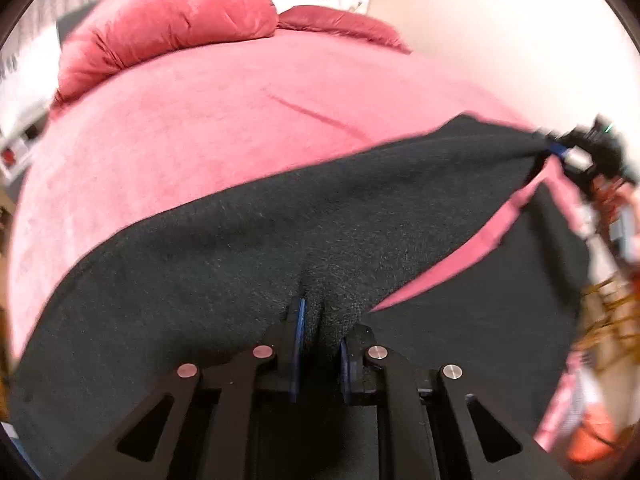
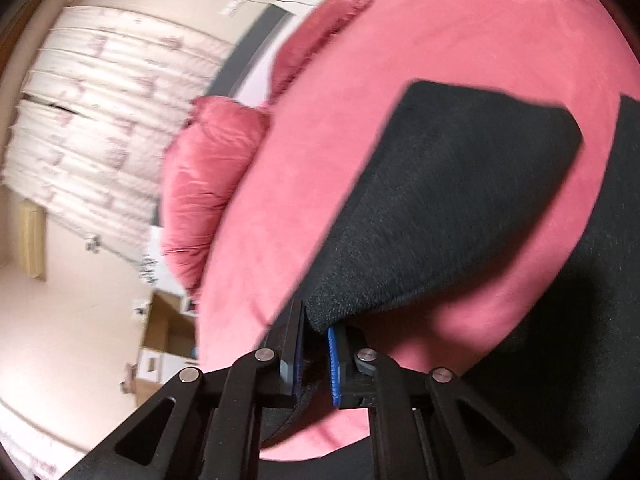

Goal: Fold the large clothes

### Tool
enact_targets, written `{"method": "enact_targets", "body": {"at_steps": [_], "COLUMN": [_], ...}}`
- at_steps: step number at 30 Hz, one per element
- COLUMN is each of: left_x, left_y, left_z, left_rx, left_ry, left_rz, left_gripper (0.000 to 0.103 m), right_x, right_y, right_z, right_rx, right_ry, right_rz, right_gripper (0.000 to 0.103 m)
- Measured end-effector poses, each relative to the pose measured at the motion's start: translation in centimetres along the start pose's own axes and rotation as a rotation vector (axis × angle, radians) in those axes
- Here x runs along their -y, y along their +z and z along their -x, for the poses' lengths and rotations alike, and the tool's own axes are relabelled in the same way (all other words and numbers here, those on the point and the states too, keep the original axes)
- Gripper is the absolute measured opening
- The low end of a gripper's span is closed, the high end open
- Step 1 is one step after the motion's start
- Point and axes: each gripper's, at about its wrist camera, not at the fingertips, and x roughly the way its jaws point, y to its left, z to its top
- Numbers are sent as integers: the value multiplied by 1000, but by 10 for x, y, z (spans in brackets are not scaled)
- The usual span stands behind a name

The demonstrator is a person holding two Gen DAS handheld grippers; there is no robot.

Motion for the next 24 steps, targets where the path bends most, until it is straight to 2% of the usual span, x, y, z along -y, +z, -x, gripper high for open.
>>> {"method": "enact_targets", "body": {"at_steps": [1, 2, 3, 4, 5, 6, 7, 8, 9, 11, 14, 16, 18, 21, 24], "left_x": [-4, -6, -5, -4, -7, -12, -18, -30, -37, -59, -85, -107, -121, -133, -130], "left_y": [-2, -8, -13, -20, -29, -39, -47, -60, -71, -100, -149, -190, -218, -256, -275], "left_z": [5, 8, 9, 8, 9, 13, 21, 35, 47, 76, 114, 139, 152, 168, 169], "left_rx": [-6, -28, -50, -74, -105, -110, -97, -65, -37, 53, 154, 206, 217, 203, 192], "left_ry": [-48, -86, -78, -53, -17, -3, 1, 9, 20, 86, 200, 244, 289, 380, 397], "left_rz": [20, 14, -11, -34, -34, -9, 22, 79, 126, 250, 445, 608, 713, 789, 830], "left_gripper": [16, 23, 24, 35, 41, 45, 45, 51, 56, 75, 82, 83, 86, 87, 87], "right_x": [-4, -5, -3, 4, 13, 20, 29, 35, 45, 54, 62, 58, 54, 45, 40], "right_y": [-1, -1, -1, -5, -6, -7, -12, -16, -23, -32, -52, -68, -90, -129, -159], "right_z": [6, 10, 10, 9, 1, -5, -9, -10, -6, 8, 39, 54, 66, 81, 90], "right_rx": [9, 18, 24, 12, -17, -44, -73, -85, -80, -55, 11, 25, 12, -22, -57], "right_ry": [20, 20, -1, -43, -100, -158, -251, -314, -323, -279, -245, -270, -297, -339, -358], "right_rz": [11, 16, 7, -15, -31, -29, -23, -23, -41, -81, -89, -50, 16, 108, 149], "right_gripper": [10, 10, 10, 12, 15, 25, 32, 33, 35, 38, 39, 39, 39, 39, 39]}}
